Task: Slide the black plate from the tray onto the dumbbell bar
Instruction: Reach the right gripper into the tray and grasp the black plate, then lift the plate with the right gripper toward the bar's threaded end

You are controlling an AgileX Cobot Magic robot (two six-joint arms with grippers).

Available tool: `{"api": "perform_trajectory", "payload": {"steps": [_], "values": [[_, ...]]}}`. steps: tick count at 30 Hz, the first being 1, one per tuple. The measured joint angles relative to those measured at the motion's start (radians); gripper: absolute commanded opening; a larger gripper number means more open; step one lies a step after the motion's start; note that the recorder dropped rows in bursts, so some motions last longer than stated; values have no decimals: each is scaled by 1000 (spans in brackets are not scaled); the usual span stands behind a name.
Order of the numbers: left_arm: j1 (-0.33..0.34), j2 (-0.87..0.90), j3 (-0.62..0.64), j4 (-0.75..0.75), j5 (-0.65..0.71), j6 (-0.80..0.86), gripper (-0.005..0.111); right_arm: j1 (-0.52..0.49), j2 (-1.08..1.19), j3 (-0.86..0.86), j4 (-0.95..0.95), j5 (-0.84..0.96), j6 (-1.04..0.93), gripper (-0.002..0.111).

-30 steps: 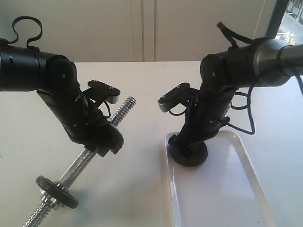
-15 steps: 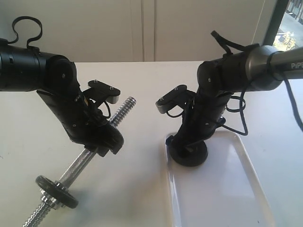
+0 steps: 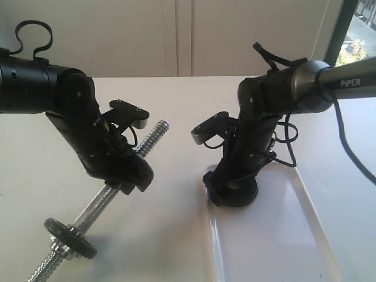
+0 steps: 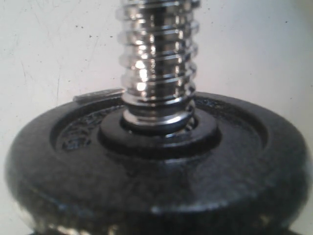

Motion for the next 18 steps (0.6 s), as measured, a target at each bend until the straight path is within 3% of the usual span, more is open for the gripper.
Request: {"api": "perform_trajectory", "payload": {"steps": [6, 13, 16, 18], "values": [[0, 0, 0, 0, 0, 2, 0, 0, 6, -6, 0, 19, 0, 80], [0, 0, 0, 0, 0, 4, 0, 0, 8, -12, -4, 47, 43, 20], [0, 0, 0, 0, 0, 4, 0, 0, 8, -31, -15, 77, 63, 3], [0, 0, 0, 0, 0, 7, 0, 0, 8, -44, -28, 121, 87, 0]]}}
